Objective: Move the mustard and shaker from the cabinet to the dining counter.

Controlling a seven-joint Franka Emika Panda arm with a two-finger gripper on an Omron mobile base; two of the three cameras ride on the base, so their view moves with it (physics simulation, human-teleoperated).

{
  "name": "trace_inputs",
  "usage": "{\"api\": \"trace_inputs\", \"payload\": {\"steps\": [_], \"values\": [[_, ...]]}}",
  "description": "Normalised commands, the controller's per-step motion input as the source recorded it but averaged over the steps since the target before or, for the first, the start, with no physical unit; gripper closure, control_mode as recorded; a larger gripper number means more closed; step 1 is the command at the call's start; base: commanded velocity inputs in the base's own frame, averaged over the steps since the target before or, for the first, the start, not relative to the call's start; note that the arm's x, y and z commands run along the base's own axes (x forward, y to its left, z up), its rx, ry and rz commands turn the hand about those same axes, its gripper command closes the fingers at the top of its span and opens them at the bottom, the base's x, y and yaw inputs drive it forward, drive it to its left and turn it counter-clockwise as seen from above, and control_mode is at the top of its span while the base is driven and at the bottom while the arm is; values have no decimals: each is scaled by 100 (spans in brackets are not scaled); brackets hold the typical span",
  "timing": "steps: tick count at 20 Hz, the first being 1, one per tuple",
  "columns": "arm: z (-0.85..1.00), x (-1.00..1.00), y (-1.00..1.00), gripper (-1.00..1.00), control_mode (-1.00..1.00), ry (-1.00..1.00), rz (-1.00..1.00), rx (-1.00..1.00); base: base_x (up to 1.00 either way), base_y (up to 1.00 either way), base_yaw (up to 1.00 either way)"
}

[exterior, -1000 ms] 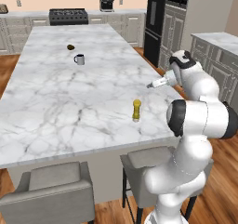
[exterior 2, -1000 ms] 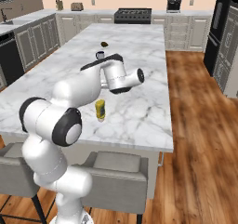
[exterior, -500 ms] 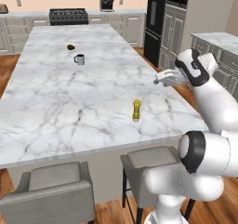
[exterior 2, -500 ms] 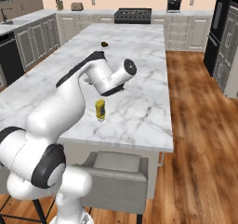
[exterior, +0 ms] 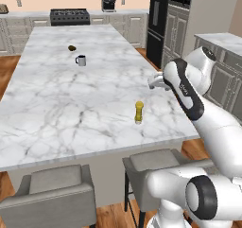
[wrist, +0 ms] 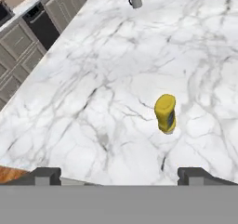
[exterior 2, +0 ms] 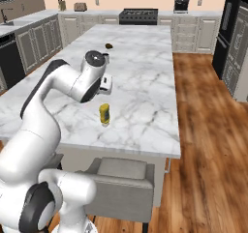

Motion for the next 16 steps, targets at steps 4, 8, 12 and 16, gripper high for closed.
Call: {"api": "trace_inputs", "payload": {"steps": [4,8,12,16], "values": [[13,-27,18,-100,-100,5,3,-23,0,0,0],[31,-58,0,-100,-100,3,-12,-16,0,0,0],[14,-60,0,-100,-100,0,-30,-10,0,0,0],[10,-52,-11,-100,-100,1,-27,-3,0,0,0]]}}
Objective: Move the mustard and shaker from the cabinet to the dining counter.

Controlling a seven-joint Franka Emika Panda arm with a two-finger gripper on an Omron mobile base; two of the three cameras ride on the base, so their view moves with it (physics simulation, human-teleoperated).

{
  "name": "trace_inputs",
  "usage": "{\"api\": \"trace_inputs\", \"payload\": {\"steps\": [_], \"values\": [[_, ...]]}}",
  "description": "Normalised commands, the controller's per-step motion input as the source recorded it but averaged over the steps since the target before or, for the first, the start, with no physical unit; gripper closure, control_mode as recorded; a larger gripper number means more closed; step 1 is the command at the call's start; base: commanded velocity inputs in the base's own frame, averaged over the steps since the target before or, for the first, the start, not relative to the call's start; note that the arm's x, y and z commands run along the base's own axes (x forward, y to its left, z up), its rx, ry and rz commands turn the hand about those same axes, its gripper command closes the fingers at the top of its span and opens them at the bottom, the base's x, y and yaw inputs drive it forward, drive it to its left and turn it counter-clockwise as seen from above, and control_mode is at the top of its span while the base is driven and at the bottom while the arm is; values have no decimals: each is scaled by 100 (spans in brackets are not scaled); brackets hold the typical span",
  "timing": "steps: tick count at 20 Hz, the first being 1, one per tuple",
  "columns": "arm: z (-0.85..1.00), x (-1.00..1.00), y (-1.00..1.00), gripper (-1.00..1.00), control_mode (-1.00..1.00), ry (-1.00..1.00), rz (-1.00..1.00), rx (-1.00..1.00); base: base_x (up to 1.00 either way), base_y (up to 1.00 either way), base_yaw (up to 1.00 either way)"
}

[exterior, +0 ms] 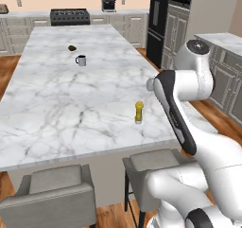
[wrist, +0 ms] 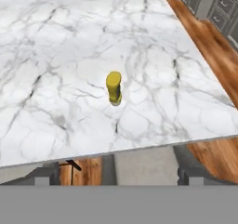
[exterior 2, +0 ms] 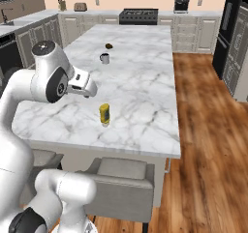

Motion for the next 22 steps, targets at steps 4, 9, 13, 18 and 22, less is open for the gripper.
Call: {"api": "trace_inputs", "payload": {"steps": [4,9,13,18,22], "values": [[28,-30,-4,-100,-100,5,-5,0,0,0,0],[26,-45,0,-100,-100,8,1,0,0,0,0],[9,-43,-9,-100,-100,7,5,0,0,0,0],[0,-41,-10,-100,-100,11,7,-1,0,0,0],[0,-8,0,-100,100,13,0,0,-9,0,0]]}}
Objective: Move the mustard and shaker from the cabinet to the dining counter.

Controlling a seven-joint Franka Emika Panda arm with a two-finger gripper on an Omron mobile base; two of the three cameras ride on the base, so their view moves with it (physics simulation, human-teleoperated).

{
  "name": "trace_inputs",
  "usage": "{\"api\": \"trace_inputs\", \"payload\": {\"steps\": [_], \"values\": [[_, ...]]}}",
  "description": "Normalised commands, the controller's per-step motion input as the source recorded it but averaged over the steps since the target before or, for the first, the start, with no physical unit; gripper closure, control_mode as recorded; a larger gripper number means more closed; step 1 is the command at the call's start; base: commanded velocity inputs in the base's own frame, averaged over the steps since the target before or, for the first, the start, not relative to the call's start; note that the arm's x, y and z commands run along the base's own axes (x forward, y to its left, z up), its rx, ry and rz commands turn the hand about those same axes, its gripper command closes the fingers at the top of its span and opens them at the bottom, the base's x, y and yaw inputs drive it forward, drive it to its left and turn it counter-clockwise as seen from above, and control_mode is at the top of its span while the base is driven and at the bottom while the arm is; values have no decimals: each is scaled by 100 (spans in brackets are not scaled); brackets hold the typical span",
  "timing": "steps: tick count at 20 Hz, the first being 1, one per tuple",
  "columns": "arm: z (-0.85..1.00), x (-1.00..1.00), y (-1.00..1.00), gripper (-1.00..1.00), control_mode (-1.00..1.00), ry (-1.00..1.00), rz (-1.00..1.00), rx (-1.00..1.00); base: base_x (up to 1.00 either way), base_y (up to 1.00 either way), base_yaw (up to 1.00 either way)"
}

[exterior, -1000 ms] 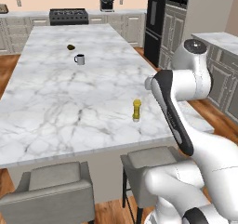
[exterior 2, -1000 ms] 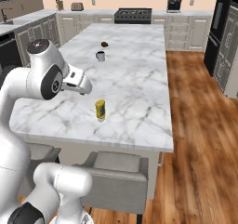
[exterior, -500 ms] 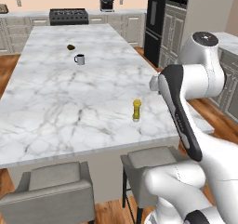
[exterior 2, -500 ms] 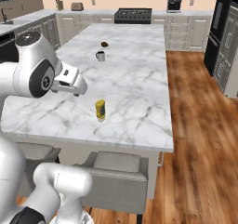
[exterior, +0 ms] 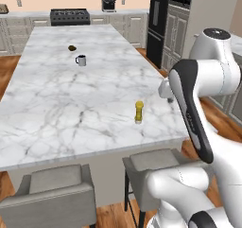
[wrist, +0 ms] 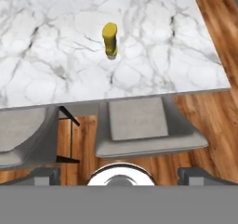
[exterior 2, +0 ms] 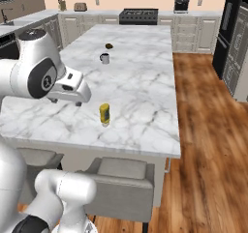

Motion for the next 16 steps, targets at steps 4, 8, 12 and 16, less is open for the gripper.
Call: {"api": "trace_inputs", "payload": {"steps": [4,8,12,16], "values": [[0,0,0,-100,100,0,0,0,-91,-53,0],[0,0,0,-100,100,0,0,0,-77,-99,0],[0,0,0,-100,100,0,0,0,-4,-100,0],[0,0,0,-100,100,0,0,0,41,-96,0]]}}
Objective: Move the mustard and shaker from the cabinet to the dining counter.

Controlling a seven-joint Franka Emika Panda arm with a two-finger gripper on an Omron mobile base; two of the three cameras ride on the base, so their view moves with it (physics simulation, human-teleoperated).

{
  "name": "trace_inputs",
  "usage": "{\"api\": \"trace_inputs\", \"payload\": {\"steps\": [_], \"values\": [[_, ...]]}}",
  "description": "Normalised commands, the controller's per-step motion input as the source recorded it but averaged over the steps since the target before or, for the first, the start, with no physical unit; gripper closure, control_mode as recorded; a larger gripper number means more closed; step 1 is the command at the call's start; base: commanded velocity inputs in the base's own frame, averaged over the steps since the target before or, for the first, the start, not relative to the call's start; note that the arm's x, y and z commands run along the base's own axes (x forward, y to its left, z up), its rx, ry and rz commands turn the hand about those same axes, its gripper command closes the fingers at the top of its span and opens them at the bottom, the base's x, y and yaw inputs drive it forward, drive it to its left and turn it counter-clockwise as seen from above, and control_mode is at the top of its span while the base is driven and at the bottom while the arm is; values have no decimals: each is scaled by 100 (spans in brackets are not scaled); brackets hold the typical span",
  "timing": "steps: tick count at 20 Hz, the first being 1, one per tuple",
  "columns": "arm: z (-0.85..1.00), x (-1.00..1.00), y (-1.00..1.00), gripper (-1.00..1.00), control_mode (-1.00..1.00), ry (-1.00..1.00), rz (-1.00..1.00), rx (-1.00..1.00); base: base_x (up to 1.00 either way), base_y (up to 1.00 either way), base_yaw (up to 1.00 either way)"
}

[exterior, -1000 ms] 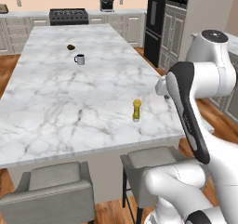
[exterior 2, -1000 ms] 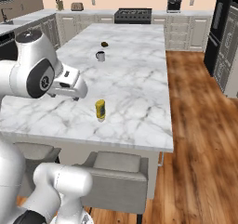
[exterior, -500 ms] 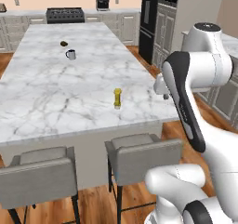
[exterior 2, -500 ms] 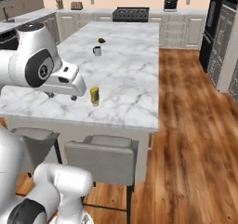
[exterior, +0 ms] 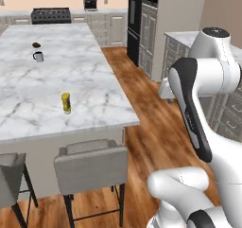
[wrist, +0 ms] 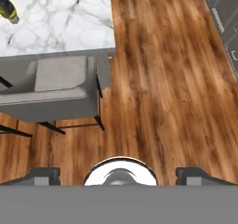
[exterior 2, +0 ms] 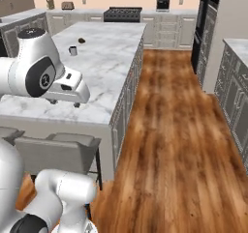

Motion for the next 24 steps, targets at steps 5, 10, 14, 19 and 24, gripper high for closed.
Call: {"api": "trace_inputs", "payload": {"steps": [5,10,14,19,24], "values": [[0,0,0,-100,100,0,0,0,96,-90,0],[0,0,0,-100,100,0,0,0,100,-73,0],[0,0,0,-100,100,0,0,0,100,-36,6],[0,0,0,-100,100,0,0,0,100,-32,5],[0,0,0,-100,100,0,0,0,100,-63,0]]}}
